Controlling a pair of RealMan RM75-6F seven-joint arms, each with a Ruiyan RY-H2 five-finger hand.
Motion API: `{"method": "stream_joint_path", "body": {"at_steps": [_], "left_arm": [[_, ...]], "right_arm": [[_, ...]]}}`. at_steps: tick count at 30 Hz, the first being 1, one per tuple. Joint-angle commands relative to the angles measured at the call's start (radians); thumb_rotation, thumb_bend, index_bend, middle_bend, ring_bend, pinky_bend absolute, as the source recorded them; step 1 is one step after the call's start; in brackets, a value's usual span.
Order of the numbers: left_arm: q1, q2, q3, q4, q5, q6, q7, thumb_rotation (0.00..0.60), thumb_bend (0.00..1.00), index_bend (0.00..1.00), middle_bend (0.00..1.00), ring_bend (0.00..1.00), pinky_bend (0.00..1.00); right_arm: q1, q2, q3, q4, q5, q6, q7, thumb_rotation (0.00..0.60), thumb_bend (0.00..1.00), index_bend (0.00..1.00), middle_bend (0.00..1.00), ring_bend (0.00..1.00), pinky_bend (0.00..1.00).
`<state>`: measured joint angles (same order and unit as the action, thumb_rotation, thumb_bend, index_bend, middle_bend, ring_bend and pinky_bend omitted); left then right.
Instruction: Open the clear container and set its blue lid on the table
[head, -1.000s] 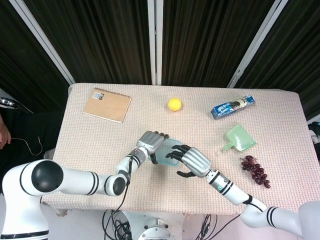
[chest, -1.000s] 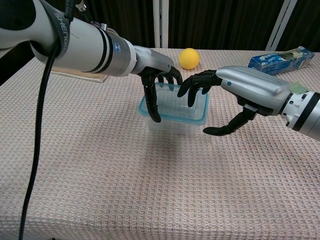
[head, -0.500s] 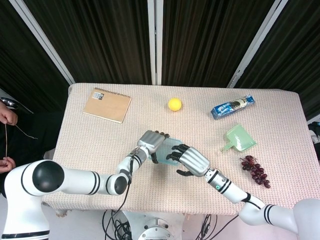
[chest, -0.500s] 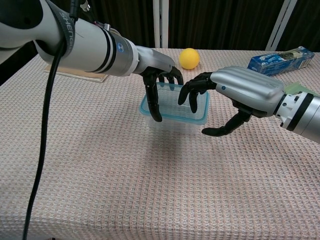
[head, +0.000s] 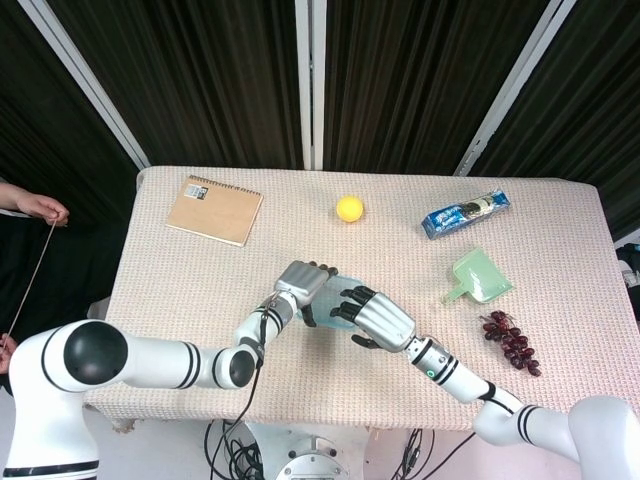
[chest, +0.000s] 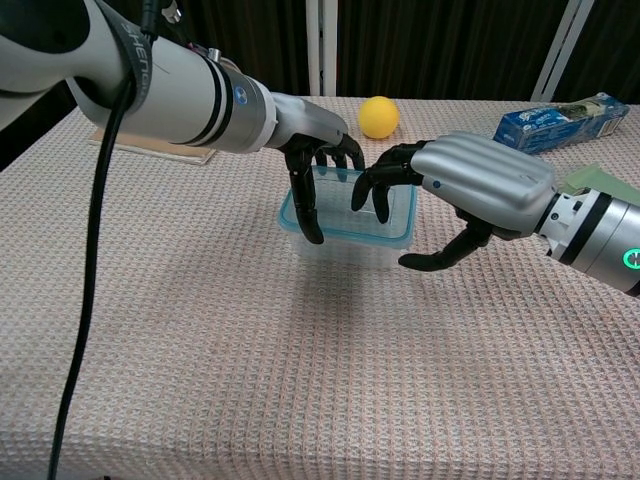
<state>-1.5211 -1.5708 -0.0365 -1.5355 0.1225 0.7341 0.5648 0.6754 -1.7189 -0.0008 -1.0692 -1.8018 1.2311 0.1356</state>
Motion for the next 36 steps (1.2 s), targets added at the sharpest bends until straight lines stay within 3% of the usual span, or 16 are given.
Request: {"method": "stream_joint_path", "body": {"at_steps": [1,36], "left_arm": [[0.001,-0.001,-0.002,0.000,0.000,0.000,0.001,0.600,0.00,0.13,0.27,0.18,0.31],[0.011,-0.018,-0.010,0.000,0.003,0.018,0.038,0.600,0.00,0.13,0.27,0.18,0.31]], "right_arm": [[0.005,-0.007,-0.001,0.011,0.001,0.006,-0.001,0.600,0.14,0.34,0.44,0.23,0.31],[0.019,-0.020,-0.004,0.039,0.027,0.067,0.002,0.600,0.17,0.36,0.45,0.24,0.34]]}}
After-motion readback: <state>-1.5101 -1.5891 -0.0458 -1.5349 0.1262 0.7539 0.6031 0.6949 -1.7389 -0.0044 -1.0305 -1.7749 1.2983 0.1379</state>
